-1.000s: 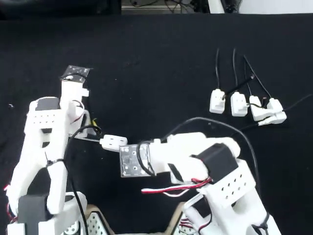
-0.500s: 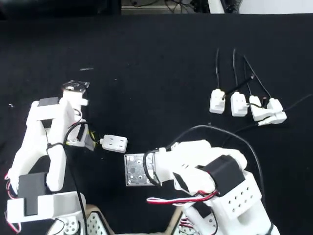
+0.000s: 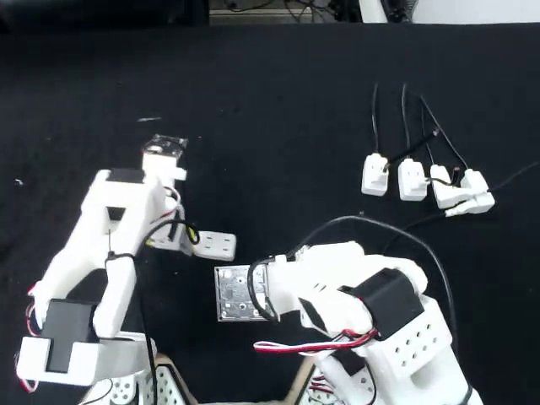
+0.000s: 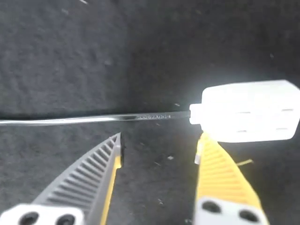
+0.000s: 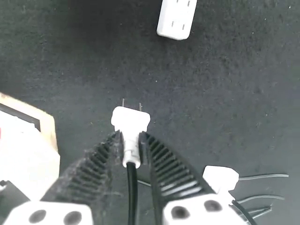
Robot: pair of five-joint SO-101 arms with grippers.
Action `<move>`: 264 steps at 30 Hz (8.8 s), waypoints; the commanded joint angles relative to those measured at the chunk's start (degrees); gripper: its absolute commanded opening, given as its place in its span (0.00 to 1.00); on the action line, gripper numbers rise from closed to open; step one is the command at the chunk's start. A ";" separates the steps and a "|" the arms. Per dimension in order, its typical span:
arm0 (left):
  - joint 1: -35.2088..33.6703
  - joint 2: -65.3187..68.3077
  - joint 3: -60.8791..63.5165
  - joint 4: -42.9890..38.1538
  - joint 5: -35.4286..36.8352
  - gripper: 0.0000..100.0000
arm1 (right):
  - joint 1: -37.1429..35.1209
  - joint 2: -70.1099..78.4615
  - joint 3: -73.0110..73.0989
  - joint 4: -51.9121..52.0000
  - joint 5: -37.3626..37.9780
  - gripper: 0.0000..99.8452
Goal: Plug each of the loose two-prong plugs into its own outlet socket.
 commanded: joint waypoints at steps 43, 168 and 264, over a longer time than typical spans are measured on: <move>-17.98 -3.43 2.68 0.79 -10.46 0.26 | 0.97 -0.75 6.90 -3.78 0.09 0.01; -29.49 -32.88 36.88 -6.59 -21.01 0.26 | -6.59 57.45 -27.12 -18.73 24.79 0.01; -29.49 -32.88 37.14 -6.51 -21.01 0.26 | -11.16 62.73 -27.47 -20.04 31.03 0.01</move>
